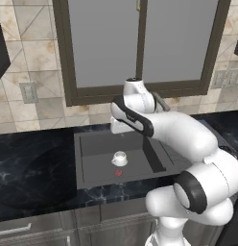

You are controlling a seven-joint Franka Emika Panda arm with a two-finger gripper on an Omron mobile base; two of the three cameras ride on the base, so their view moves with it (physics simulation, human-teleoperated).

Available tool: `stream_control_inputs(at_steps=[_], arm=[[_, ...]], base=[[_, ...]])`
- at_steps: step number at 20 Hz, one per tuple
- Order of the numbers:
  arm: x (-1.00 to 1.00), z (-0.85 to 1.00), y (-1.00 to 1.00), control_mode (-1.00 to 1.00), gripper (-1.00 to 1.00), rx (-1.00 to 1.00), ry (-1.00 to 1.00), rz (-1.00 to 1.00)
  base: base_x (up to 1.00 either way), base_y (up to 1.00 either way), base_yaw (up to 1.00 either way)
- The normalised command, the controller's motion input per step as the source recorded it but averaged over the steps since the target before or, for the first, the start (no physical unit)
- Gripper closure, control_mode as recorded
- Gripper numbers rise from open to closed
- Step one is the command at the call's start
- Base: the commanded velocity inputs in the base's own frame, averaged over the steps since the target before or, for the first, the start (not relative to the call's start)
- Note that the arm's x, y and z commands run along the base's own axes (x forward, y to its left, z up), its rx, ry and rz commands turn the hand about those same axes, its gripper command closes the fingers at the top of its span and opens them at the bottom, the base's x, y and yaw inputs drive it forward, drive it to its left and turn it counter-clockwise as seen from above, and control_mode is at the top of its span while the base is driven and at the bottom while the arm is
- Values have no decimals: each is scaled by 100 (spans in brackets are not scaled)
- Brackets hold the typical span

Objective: Pick the mug and place it in the sink. Pick the bowl and place it in the open cabinet and then close the cabinet.

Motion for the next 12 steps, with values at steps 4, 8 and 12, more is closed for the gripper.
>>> stream_control_inputs(at_steps=[4, 8, 12], arm=[[-30, 17, -17, -100, -100, 0, 0, 0], [-22, 11, -31, -100, -100, 4, -1, 0], [-7, 10, -15, -100, -100, 1, -1, 0]], base=[[0, 0, 0], [0, 0, 0], [0, 0, 0]])
